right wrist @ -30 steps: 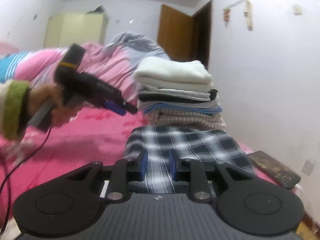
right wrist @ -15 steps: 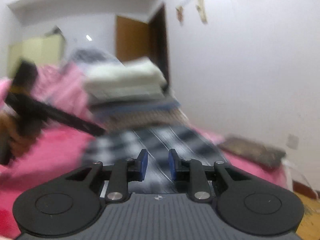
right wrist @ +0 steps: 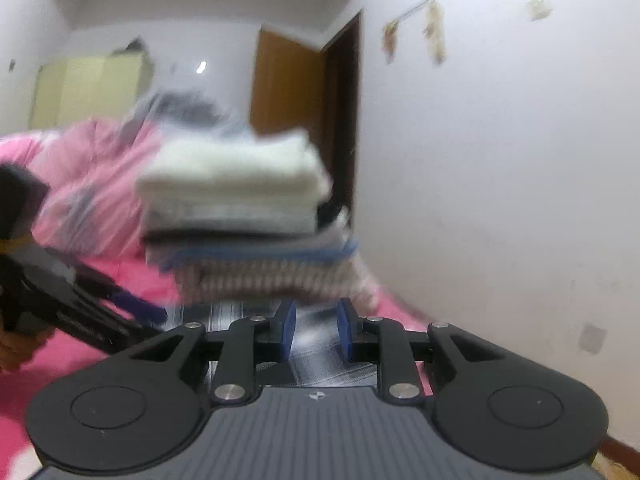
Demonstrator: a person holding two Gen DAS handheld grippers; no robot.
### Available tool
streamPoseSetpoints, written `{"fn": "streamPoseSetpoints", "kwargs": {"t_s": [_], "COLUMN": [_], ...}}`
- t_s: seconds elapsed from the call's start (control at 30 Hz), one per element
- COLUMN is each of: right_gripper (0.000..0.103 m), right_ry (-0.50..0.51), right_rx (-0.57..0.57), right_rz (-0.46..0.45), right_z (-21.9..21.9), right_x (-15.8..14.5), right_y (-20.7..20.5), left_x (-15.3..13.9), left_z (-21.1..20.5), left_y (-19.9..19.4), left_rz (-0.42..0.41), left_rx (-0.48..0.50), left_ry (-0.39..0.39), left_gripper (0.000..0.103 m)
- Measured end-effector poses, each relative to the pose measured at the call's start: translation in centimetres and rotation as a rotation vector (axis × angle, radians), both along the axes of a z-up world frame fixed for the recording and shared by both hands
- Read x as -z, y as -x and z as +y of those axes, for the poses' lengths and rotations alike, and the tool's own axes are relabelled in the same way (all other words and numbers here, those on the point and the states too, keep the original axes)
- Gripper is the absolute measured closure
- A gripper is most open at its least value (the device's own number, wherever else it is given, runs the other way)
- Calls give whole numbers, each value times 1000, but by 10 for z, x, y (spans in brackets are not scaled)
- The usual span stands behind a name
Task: Fold clothes
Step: 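Open the right gripper and withdraw both grippers from the plaid pants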
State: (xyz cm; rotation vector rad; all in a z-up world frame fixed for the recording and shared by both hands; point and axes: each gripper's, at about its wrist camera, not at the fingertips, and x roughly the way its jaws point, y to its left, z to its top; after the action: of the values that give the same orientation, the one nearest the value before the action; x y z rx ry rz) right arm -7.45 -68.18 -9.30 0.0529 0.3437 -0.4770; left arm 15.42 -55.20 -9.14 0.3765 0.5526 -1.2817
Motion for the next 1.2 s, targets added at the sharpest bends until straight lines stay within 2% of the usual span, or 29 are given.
{"fn": "streamPoseSetpoints", "kwargs": {"t_s": [0.03,0.1,0.2,0.33,0.53,0.6,0.7,0.87,0.93,1.0,1.1,1.2], "right_gripper": [80,79,79,79,83,83,82,83,83,83,81,79], "right_ry": [-54,-26,34,-1,-195,-240,-251,-302,-289,-348,-360,-340], "right_rx": [-10,-26,-50,-116,7,32,34,52,88,124,126,110], "right_rz": [102,147,195,114,117,104,92,135,168,112,15,-23], "right_z": [-10,-9,-4,-22,-82,-87,-83,-96,-100,-102,-79,-39], "right_x": [15,5,-14,-46,13,6,-15,-6,9,-8,-43,-70], "right_y": [-12,-20,-29,-60,-90,-87,-85,-106,-112,-100,-55,-2], "left_x": [4,7,7,7,7,6,4,0,-2,-7,-26,-40], "left_z": [0,0,-2,-1,7,9,12,13,12,12,28,42], "left_y": [1,5,4,3,3,3,1,-11,-14,-15,-9,10], "left_rz": [-20,-60,-60,-58,-52,-49,-41,17,31,35,16,6], "left_rx": [12,28,32,35,51,57,63,1,-11,-14,0,107], "left_ry": [2,1,-1,-1,5,10,19,43,32,21,63,36], "left_gripper": [40,39,37,37,37,37,37,37,37,37,37,33]}}
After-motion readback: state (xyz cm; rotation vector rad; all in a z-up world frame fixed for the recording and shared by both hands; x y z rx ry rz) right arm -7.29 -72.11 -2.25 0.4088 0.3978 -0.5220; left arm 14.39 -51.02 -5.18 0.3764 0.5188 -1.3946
